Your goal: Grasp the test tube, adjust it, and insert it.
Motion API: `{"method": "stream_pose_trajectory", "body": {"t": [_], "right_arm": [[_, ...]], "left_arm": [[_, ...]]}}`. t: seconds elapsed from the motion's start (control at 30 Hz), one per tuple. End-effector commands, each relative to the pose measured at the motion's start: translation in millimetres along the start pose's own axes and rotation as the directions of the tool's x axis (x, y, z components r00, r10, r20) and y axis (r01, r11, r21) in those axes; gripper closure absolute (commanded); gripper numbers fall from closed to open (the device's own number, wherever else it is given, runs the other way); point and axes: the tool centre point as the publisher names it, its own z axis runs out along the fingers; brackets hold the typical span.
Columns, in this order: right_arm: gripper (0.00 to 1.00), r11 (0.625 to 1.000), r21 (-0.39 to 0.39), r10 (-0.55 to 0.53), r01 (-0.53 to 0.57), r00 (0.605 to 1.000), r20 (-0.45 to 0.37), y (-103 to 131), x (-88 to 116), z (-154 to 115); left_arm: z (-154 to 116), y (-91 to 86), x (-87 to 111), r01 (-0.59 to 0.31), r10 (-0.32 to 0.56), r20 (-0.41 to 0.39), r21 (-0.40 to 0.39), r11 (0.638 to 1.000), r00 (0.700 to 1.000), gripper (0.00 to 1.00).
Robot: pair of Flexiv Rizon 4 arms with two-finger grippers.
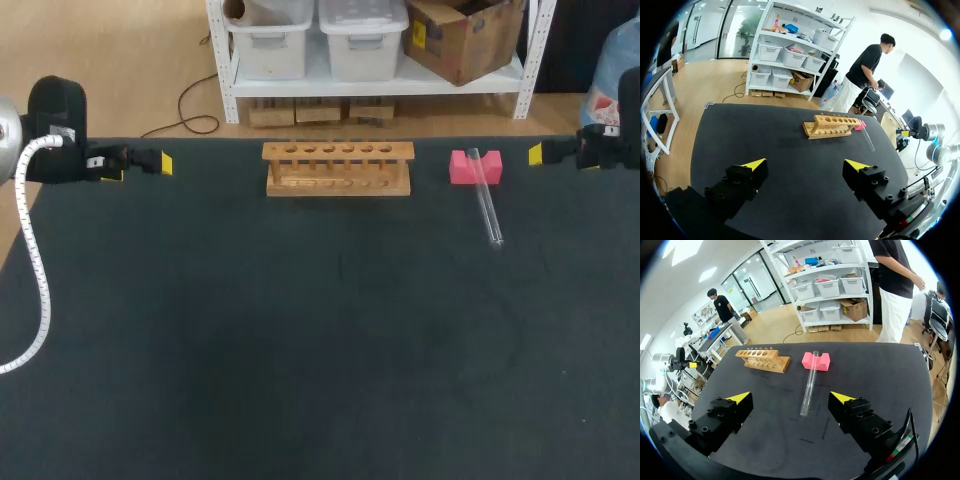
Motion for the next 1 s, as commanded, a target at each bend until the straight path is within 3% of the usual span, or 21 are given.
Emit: {"method": "stream_pose_trajectory", "body": {"t": [0.03,0.63,0.83,1.0], "right_arm": [[0.00,1.000,0.000,0.000,0.000,1.000,0.000,0.0,0.0,0.0],[0.00,1.000,0.000,0.000,0.000,1.000,0.000,0.0,0.0,0.0],[0.00,1.000,0.000,0.000,0.000,1.000,0.000,0.0,0.0,0.0],[0.00,1.000,0.000,0.000,0.000,1.000,0.000,0.0,0.0,0.0]], "left_arm": [[0.0,0.0,0.0,0.000,0.000,0.000,0.000,1.000,1.000,0.00],[0.0,0.0,0.0,0.000,0.000,0.000,0.000,1.000,1.000,0.00],[-7.3,12.5,-10.4,-0.103,0.096,0.068,0.109,0.989,0.993,0.00],[-8.3,23.1,-22.4,-0.269,0.244,0.143,0.200,0.942,0.959,0.00]]}}
